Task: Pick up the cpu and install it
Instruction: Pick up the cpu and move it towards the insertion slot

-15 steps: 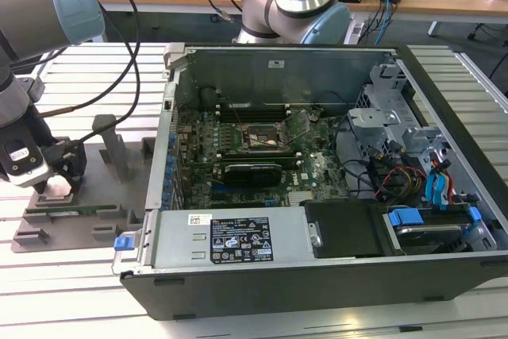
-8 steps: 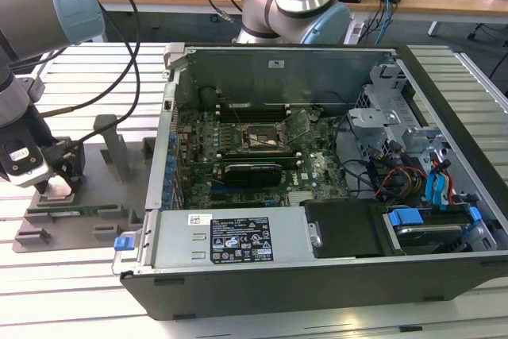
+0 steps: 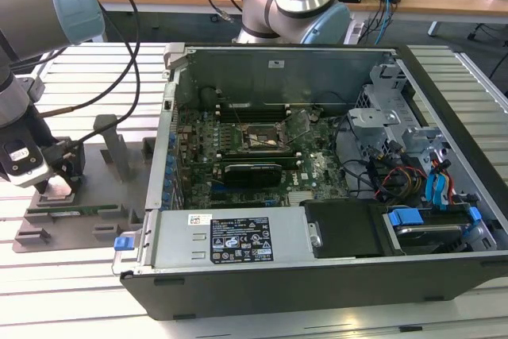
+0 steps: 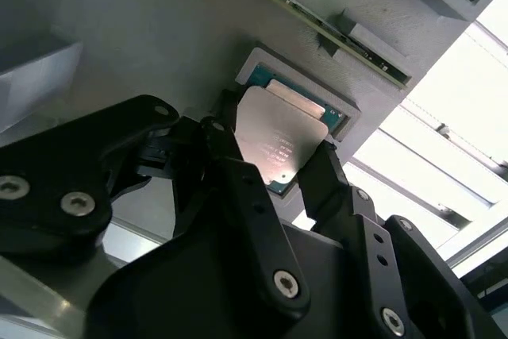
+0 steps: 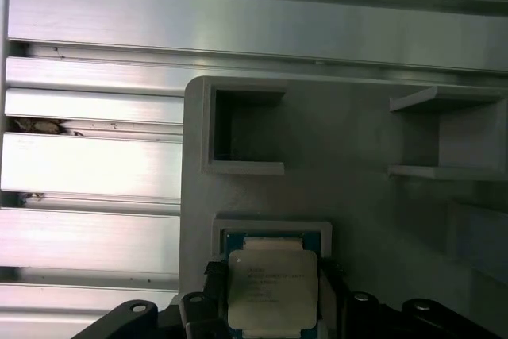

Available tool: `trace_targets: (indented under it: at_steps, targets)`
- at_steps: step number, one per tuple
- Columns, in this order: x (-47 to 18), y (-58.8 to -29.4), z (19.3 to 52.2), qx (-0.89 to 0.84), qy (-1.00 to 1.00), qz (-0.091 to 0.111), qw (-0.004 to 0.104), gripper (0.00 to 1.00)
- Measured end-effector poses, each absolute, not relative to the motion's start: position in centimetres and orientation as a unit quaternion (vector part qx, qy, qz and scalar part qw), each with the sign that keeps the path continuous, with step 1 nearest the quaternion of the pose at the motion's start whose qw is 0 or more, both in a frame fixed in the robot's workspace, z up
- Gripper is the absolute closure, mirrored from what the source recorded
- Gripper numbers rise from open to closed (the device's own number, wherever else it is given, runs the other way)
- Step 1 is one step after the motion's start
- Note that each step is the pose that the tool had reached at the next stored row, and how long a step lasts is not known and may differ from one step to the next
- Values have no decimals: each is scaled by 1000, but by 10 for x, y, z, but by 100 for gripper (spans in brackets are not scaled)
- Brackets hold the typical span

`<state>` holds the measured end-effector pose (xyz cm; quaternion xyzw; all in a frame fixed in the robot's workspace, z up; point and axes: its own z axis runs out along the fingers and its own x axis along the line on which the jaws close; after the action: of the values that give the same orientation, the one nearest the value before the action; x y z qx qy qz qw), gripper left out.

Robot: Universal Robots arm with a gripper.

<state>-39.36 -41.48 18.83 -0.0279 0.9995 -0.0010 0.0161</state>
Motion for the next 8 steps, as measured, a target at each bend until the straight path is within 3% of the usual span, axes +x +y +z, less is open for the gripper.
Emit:
trace_targets:
  at_steps: [8]
  targets:
    - [-394,-414,207,-28,999,-1,16,45]
